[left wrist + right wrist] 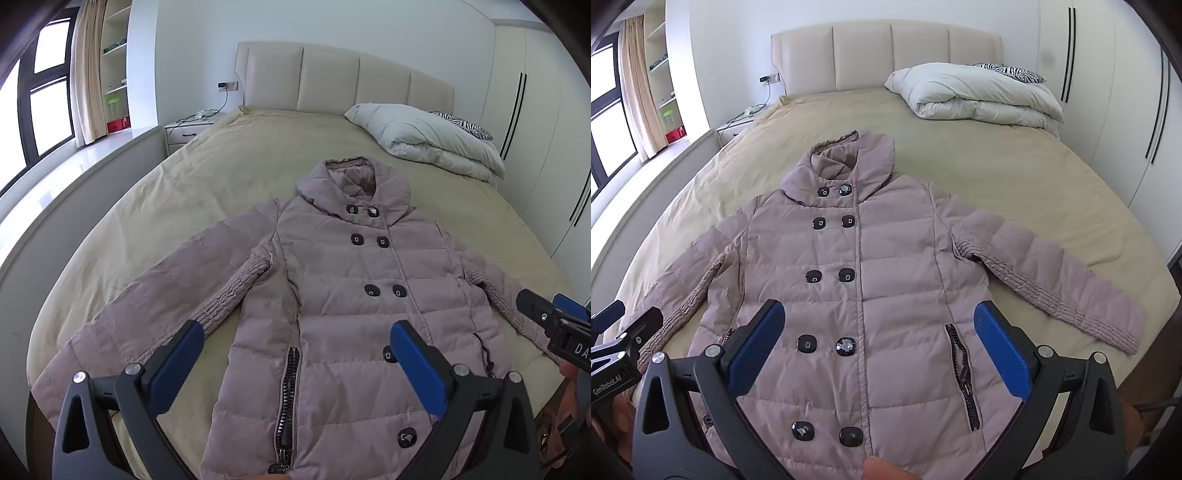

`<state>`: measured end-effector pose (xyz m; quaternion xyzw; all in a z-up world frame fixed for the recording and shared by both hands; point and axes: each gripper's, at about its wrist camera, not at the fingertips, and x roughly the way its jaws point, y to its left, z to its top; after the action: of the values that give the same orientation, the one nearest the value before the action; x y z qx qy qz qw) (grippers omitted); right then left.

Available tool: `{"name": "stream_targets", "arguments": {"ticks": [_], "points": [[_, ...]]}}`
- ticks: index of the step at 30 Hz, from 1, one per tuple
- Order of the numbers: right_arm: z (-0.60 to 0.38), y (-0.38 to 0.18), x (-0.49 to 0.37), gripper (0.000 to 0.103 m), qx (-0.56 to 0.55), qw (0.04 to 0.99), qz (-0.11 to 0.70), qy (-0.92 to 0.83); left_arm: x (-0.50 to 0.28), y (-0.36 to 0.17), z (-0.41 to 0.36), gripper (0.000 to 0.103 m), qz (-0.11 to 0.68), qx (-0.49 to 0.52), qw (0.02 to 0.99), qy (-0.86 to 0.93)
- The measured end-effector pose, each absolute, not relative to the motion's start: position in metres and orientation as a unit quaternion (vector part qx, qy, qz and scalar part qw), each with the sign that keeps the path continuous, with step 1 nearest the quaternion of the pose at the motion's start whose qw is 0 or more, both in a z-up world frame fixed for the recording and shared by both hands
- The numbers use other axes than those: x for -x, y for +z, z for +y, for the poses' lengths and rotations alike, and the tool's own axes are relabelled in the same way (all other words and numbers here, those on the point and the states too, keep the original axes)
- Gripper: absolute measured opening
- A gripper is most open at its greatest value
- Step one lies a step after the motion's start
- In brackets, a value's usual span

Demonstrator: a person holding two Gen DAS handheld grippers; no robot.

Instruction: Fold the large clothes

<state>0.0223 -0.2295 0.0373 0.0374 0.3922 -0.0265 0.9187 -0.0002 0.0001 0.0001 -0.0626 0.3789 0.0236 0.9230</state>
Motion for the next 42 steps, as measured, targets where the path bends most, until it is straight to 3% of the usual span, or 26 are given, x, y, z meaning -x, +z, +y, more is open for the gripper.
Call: {"name": "stream_targets", "arguments": {"ticks": [42], "points": [[-0.226,0.027,-0.024,0.103,-0.036,0.915,0.402,-0.028,-0.001,-0.009,0.009,0.103,0.378,0.055,0.924,0.030]]}}
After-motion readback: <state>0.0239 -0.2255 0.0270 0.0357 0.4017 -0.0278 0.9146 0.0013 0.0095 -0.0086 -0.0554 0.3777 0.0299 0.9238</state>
